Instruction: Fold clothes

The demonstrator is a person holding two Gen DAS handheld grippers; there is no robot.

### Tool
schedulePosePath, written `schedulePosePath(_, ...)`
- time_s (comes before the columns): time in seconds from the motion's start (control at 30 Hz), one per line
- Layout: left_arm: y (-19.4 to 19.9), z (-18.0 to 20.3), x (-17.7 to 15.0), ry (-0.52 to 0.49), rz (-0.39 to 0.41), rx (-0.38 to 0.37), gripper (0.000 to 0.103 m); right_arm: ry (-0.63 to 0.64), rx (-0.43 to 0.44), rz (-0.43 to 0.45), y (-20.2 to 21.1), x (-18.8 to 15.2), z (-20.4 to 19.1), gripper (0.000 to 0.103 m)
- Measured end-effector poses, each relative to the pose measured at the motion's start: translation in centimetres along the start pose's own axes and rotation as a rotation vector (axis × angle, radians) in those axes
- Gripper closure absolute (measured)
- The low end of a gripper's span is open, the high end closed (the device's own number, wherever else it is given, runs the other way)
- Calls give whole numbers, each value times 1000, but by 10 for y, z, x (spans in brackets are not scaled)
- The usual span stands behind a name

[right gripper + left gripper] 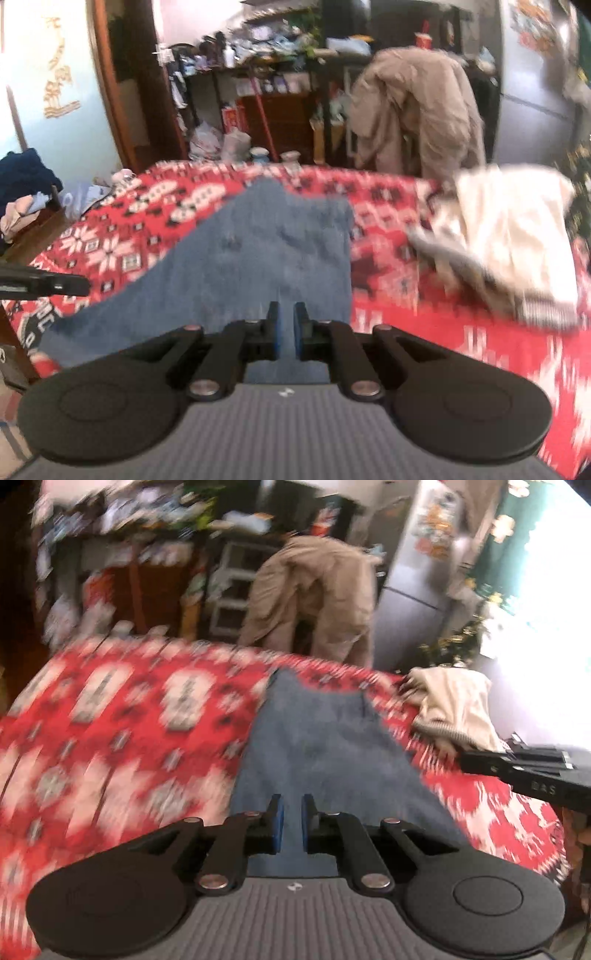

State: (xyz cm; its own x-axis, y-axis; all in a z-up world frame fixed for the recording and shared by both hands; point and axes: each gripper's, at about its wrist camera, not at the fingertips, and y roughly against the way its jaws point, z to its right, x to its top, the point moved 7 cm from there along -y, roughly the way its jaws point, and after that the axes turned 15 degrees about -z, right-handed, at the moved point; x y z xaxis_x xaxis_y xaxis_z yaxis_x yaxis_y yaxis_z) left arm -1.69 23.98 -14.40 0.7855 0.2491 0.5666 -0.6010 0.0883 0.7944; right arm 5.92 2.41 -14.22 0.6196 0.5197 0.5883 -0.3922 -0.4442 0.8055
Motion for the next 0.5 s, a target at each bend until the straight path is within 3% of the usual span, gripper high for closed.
schedulePosePath(0.13, -52, 12, 63, -54, 7, 1, 94, 62, 8, 17, -29, 57, 4, 96)
schedulePosePath(0.27, -101, 1, 105, -4, -31, -33, 94, 129, 6, -20, -83, 94, 8, 96)
schedulePosePath(0.5, -156, -12, 119, 33, -112, -79, 96, 167, 65, -24, -152, 116, 14, 96)
